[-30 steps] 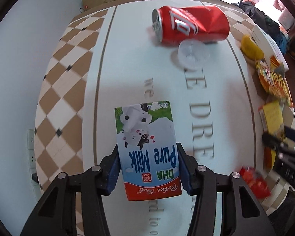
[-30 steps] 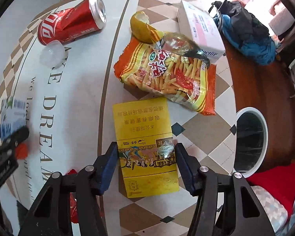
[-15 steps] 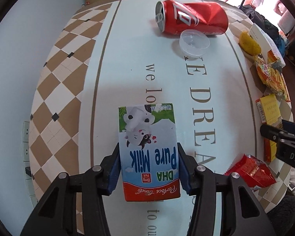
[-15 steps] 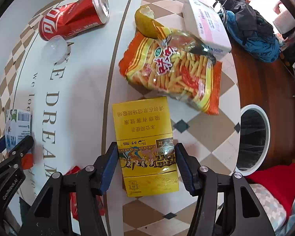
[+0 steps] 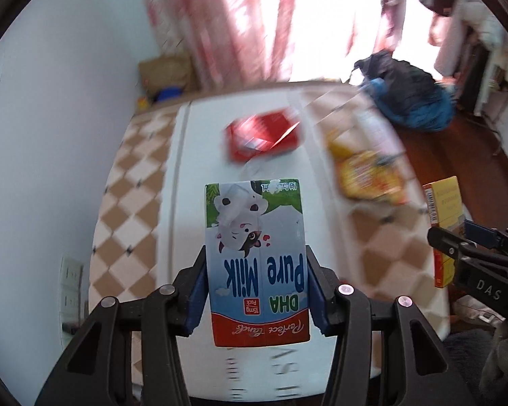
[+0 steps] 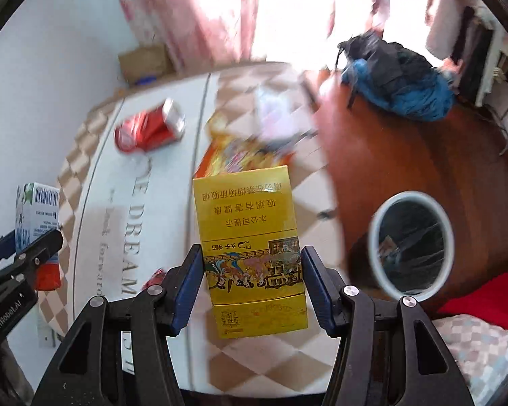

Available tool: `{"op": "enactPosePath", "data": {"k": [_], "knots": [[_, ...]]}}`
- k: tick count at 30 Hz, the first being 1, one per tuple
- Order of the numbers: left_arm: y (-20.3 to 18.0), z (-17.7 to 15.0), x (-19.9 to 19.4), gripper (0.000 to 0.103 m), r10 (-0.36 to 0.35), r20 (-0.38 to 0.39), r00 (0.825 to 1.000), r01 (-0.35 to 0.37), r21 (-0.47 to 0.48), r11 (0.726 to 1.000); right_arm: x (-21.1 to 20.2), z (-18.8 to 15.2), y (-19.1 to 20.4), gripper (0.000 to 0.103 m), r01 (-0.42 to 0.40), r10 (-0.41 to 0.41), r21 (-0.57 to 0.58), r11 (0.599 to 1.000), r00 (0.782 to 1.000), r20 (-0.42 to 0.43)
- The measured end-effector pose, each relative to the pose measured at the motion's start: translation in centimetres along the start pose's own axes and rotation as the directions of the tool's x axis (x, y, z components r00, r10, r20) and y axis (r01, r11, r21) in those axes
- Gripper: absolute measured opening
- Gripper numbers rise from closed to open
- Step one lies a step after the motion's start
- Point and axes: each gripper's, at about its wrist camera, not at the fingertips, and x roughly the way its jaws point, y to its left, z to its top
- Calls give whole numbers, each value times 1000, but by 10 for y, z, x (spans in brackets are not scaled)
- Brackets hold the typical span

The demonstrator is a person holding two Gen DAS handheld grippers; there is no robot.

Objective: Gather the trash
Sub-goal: 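Carry the milk carton and yellow box over the white bin with both tools, then open both tools to drop the carton and yellow box into the bin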

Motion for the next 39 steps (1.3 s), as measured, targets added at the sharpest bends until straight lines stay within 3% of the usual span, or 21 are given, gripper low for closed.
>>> {"op": "enactPosePath", "data": {"k": [5,10,15,20,26,30,32,34,36,39], "knots": [[-70,29,-34,46,-101,87,991,93,96,991,-50,7,-87,60,32,-39,94,995,997,72],[-154,51,-41,46,-201,101,974,177,211,961,-85,-5,-174,60,75,-98,216,974,990,99],[-243,65,-10,46,-288,5,958,275,282,919,-74,-18,-254,60,99,-122,318,943,991,51],[-319,81,41,47,-336,-134,932,362,309,880,-28,-28,-331,60,107,-100,411,905,994,-38],[-382,85,119,48,-345,-328,879,438,274,856,51,-35,-398,60,93,-22,485,870,988,-151],[-410,80,159,50,-302,-410,861,428,261,865,98,-38,-427,60,93,18,516,851,978,-206],[-415,80,178,74,-289,-440,850,420,237,876,119,-41,-436,61,62,66,541,838,975,-213],[-415,80,187,91,-269,-445,854,397,223,890,139,-46,-445,72,40,109,569,821,968,-226],[-411,79,194,92,-238,-441,866,362,221,906,151,-53,-451,96,33,125,586,809,965,-228],[-405,75,196,93,-185,-421,888,308,246,919,162,-62,-451,100,41,123,585,810,963,-238]]}}
